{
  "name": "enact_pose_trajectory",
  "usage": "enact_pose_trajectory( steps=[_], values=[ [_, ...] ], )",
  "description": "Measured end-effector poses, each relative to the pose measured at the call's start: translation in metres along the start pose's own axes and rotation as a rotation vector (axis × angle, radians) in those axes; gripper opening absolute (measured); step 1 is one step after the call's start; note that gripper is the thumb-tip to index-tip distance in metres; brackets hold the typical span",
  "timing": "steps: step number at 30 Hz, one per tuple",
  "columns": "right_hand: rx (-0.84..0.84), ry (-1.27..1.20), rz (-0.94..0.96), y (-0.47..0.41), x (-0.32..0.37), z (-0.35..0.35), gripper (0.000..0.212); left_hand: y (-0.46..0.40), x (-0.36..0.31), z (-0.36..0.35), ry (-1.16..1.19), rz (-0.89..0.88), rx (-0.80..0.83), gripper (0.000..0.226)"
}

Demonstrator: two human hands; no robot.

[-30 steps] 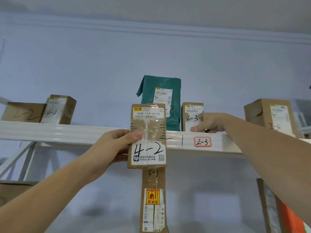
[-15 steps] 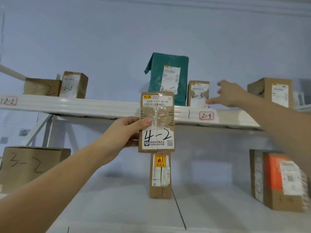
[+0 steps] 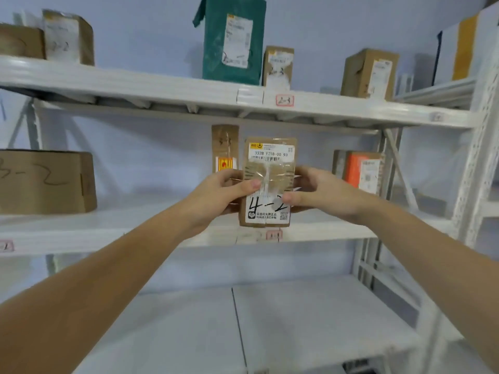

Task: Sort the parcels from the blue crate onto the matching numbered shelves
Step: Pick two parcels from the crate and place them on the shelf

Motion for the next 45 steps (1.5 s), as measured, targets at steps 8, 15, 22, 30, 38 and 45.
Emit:
enact_pose_trajectory(
  steps=[8, 15, 22, 30, 38, 45],
  values=[
    [-0.008, -0.073, -0.073, 0.053, -0.074, -0.044, 0.065, 0.052, 0.072, -0.052, -0.044, 0.102, -0.008, 0.045],
    [0.159, 0.007, -0.111, 0.065, -0.127, -0.127, 0.079, 0.122, 0.142, -0.058, -0.136, 0.277, -0.136, 0.029],
    [0.342, -0.018, -0.104, 0.015, -0.132, -0.277, 0.081, 0.213, 0.207, 0.029, -0.21, 0.441, -0.279, 0.036],
    [0.476, -0.032, -0.117, -0.056, -0.136, -0.45, 0.072, 0.3, 0.297, 0.159, -0.292, 0.607, -0.347, 0.05],
    [0.522, 0.005, -0.166, -0.109, -0.159, -0.549, 0.067, 0.32, 0.364, 0.231, -0.251, 0.737, -0.419, 0.037],
    [0.468, 0.024, -0.259, -0.168, -0.206, -0.596, 0.06, 0.301, 0.429, 0.27, -0.215, 0.78, -0.694, 0.02]
  ],
)
Point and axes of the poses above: each hand's wrist, its own y-axis away from the middle knuckle, its own z-axis out of the back of the hand, x = y × z, the point moved 3 cm from there along -y, towards the middle knuckle, and after that the axes turned 6 degrees about x, right-handed, at the moved point
